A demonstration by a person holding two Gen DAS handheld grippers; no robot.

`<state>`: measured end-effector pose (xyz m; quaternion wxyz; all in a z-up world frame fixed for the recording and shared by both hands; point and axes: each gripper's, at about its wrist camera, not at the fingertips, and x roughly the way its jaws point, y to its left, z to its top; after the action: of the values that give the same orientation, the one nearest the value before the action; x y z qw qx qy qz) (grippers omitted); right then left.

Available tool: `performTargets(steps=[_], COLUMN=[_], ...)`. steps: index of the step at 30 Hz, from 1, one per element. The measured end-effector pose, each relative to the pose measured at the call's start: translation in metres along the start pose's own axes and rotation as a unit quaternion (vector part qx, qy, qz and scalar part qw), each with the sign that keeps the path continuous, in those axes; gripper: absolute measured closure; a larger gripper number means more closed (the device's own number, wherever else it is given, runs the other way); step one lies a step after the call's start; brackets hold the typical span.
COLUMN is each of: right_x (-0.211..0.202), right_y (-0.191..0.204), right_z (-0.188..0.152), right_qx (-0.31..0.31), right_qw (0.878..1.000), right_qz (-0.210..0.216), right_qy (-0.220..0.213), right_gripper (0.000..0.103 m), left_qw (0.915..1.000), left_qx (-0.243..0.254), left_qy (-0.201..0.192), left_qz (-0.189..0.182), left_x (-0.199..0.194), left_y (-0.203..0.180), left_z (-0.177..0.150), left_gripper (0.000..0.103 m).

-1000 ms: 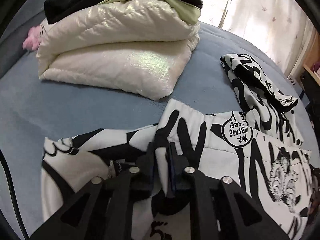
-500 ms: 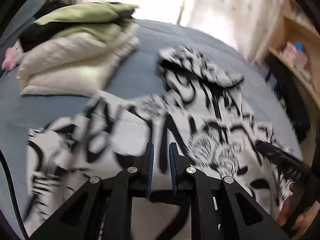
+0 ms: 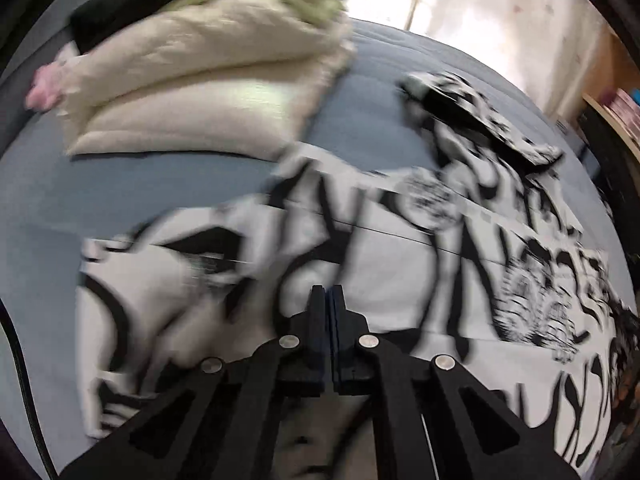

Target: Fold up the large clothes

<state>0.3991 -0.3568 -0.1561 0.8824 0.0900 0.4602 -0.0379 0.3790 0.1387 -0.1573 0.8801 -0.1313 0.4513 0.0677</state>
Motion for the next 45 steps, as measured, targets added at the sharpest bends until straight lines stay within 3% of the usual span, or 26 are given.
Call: performTargets(steps=[2, 3, 5, 6, 8, 10, 14, 18, 22, 25, 28, 29, 30, 32, 33, 34, 41, 45], right_x=[-0.007, -0.013, -0.027, -0.034, -0.055, -0.079, -0.116, -0.111, -0.103, -0.106, -0.105, -0.103, -0.103, -0.106, -0.107, -0.108, -0.105, -0.103], right_y=[-0.036, -0.039, -0.024, -0.016, 0.008, 0.031, 0.086, 0.122, 0.121, 0.087, 0.046, 0.03, 0.014, -0.019, -0.028, -0.032, -0.009, -0.016], right_z=[-0.003, -0.005, -0.009, -0.012, -0.023, -0.037, -0.075, -0.118, -0.145, -0.145, -0.139, -0.136, -0.133, -0.126, -0.124, -0.123, -0.129, -0.132], right_qx=[0.079, 0.084, 0.044, 0.028, -0.001, -0.024, -0.085, -0.114, -0.146, -0.114, -0.098, -0.089, -0.073, -0.018, -0.002, 0.006, -0.037, -0.008], right_qw=[0.995, 0.995, 0.999, 0.999, 0.999, 0.996, 0.987, 0.977, 0.979, 0.984, 0.993, 0.996, 0.997, 0.999, 0.999, 0.999, 0.999, 0.999], right_qz=[0.063, 0.057, 0.026, 0.016, 0.037, 0.076, 0.132, 0.179, 0.138, 0.13, 0.052, 0.007, 0.0, 0.044, 0.047, 0.045, -0.009, 0.002], right_qy=[0.005, 0.004, 0.006, 0.004, -0.01, -0.029, -0.04, 0.027, 0.037, 0.042, 0.03, 0.025, 0.021, 0.019, 0.023, 0.027, 0.03, 0.032], right_gripper=[0.103, 0.103, 0.092, 0.084, 0.045, 0.037, 0.037, 0.036, 0.036, 0.036, 0.037, 0.037, 0.038, 0.053, 0.068, 0.072, 0.069, 0.067], left_qw=[0.9997, 0.9994, 0.9994, 0.9996, 0.9999, 1.0, 0.9994, 0.9986, 0.9984, 0.999, 0.9998, 0.9997, 0.9995, 0.9992, 0.9989, 0.9986, 0.9982, 0.9981], left_qx=[-0.024, -0.031, -0.032, -0.027, -0.012, -0.003, 0.001, 0.028, 0.037, 0.027, -0.007, -0.017, -0.028, -0.037, -0.046, -0.052, -0.058, -0.058], left_qy=[0.006, 0.011, 0.012, 0.009, 0.005, 0.004, 0.006, 0.033, 0.038, 0.02, 0.017, 0.02, 0.018, 0.012, 0.012, 0.011, 0.011, 0.018], left_qz=[-0.006, -0.009, -0.002, 0.005, 0.007, -0.002, -0.034, -0.03, 0.02, 0.03, 0.006, 0.0, -0.002, 0.002, 0.0, -0.002, 0.006, 0.009], left_x=[-0.004, -0.008, -0.019, -0.029, -0.047, -0.063, -0.095, -0.1, -0.092, -0.095, -0.097, -0.095, -0.095, -0.093, -0.094, -0.094, -0.1, -0.102], left_y=[0.015, 0.02, 0.024, 0.023, 0.017, 0.01, -0.003, -0.011, 0.0, 0.022, 0.047, 0.053, 0.058, 0.063, 0.066, 0.068, 0.071, 0.07], left_z=[0.003, 0.003, -0.002, -0.006, -0.014, -0.024, -0.059, -0.095, -0.117, -0.117, -0.109, -0.106, -0.104, -0.103, -0.102, -0.102, -0.096, -0.095], left_gripper=[0.101, 0.101, 0.1, 0.1, 0.1, 0.099, 0.098, 0.097, 0.097, 0.097, 0.101, 0.101, 0.101, 0.101, 0.101, 0.101, 0.101, 0.101])
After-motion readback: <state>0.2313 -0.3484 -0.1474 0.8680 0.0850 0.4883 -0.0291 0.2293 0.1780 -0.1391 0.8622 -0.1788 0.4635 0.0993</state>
